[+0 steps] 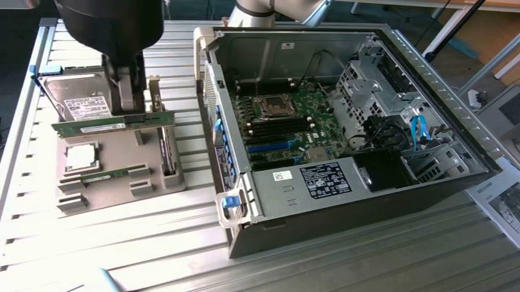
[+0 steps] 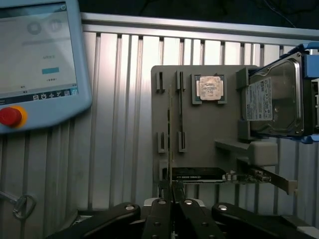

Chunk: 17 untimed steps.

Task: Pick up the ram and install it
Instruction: 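Pick up the ram and move it above insertion slot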

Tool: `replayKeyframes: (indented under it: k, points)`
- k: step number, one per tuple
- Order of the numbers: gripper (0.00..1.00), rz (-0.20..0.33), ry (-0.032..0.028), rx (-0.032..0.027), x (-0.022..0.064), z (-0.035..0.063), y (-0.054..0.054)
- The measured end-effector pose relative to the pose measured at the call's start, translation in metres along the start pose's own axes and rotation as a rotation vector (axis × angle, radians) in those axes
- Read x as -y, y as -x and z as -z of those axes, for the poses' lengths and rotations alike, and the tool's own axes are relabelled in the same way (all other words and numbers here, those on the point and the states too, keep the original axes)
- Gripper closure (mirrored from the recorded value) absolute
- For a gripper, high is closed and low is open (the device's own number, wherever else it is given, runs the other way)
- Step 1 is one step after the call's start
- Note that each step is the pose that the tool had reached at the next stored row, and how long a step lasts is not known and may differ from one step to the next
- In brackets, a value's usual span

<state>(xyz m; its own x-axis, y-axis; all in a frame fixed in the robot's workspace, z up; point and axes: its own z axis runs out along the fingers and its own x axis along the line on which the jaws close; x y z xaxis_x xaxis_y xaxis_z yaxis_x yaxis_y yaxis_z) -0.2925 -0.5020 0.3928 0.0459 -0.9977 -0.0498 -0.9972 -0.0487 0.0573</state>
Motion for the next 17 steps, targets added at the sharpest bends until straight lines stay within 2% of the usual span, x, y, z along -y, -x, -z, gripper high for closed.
replayKeyframes:
  k: [1, 5, 12, 15, 17]
  points:
    - [0.88, 0.000, 0.0038, 0.0001, 0.0078, 0.0010, 0.000]
    - [0.88, -0.001, 0.0117, 0.0004, 0.0234, 0.0029, -0.001]
    - [0.88, -0.001, 0.0116, 0.0004, 0.0243, 0.0030, -0.001]
    - [0.88, 0.000, 0.0082, 0.0002, 0.0239, 0.0030, -0.001]
    - [0.88, 0.000, 0.0037, -0.0001, 0.0234, 0.0030, -0.001]
